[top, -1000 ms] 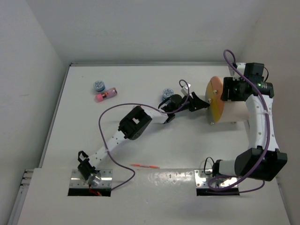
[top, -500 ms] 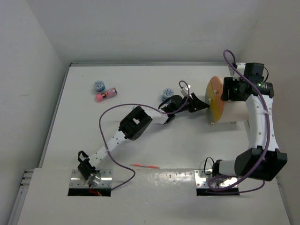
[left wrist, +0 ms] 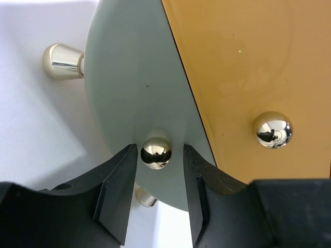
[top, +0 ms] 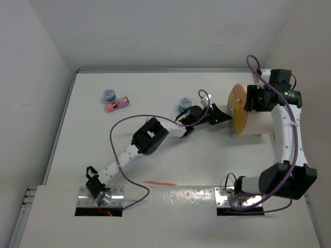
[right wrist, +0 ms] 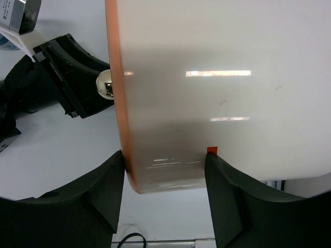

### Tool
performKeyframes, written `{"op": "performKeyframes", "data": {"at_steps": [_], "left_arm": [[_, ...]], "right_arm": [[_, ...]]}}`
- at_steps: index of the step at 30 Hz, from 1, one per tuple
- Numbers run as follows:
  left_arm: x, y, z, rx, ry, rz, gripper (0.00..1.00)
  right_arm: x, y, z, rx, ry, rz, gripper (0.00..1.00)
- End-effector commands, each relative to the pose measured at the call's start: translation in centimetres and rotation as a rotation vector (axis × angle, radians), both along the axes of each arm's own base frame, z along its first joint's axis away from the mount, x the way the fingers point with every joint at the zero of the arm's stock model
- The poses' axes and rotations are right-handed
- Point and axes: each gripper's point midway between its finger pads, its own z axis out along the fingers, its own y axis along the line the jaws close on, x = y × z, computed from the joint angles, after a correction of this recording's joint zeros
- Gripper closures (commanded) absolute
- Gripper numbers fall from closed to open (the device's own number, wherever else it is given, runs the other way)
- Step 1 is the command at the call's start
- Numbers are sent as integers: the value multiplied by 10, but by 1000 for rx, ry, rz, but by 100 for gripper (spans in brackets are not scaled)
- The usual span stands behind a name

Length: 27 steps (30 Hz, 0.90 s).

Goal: Sort the stationery into containers
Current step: Open the drawer in the storage box.

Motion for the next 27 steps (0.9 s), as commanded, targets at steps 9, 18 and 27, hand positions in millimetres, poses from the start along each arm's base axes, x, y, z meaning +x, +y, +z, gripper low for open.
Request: {"op": "performKeyframes", "data": {"at_steps": [9,18,27], "left_arm": [[-26,-7,10,-60,0,-39,80],[-29,26,25,-40,-9,8,92],[-28,51,19,-11,11,24,93]], "right_arm": [[-23,6,-34,33,152,13,43],[-25,3,-37,21,169,3,43],[-26,-2,-41,4,183,-23,43]]}}
